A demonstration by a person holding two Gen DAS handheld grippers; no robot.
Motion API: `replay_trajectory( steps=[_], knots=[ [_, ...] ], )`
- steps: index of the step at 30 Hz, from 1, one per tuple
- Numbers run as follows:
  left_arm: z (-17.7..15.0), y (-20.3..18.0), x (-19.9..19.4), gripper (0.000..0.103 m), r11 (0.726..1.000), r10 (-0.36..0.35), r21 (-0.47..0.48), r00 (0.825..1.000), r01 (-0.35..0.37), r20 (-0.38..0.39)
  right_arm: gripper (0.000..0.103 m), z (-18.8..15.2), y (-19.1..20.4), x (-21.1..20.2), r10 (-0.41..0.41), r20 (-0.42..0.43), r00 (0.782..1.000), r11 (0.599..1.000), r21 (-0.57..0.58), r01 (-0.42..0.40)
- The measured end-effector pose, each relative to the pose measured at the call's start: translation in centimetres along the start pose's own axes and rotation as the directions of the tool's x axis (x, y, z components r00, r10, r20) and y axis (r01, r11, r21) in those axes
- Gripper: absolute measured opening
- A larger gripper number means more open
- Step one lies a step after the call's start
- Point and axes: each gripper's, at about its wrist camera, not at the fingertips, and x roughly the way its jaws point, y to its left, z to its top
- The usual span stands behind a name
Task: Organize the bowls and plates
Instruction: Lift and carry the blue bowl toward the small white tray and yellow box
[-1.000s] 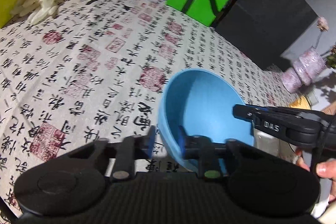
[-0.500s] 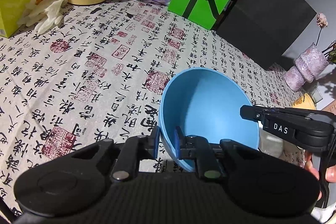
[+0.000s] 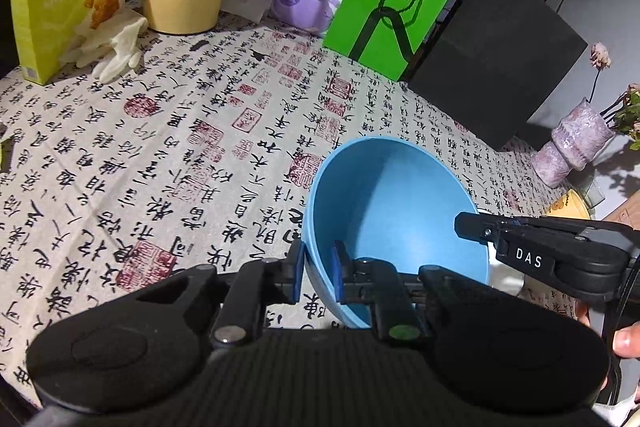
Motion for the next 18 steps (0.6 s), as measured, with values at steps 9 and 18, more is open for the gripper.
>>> replay_trajectory(
  steps=[9,18],
  knots=[
    [-0.3,1.1,-2.4,0.014,1.000,0.001,-0.009,0.999,0.000,0.034,0.005,-0.3,2.1,-1.5,-0.005,0.016,1.000,1.000,-0.019,0.005],
    [-0.6,2.6,-4.7,0.015,1.000,0.004,-0.021,0.998,-0.003,0.068,0.005,-0.4,4.2,-2.6,0.001,0.031,1.000,0.999,-0.035,0.000]
  ],
)
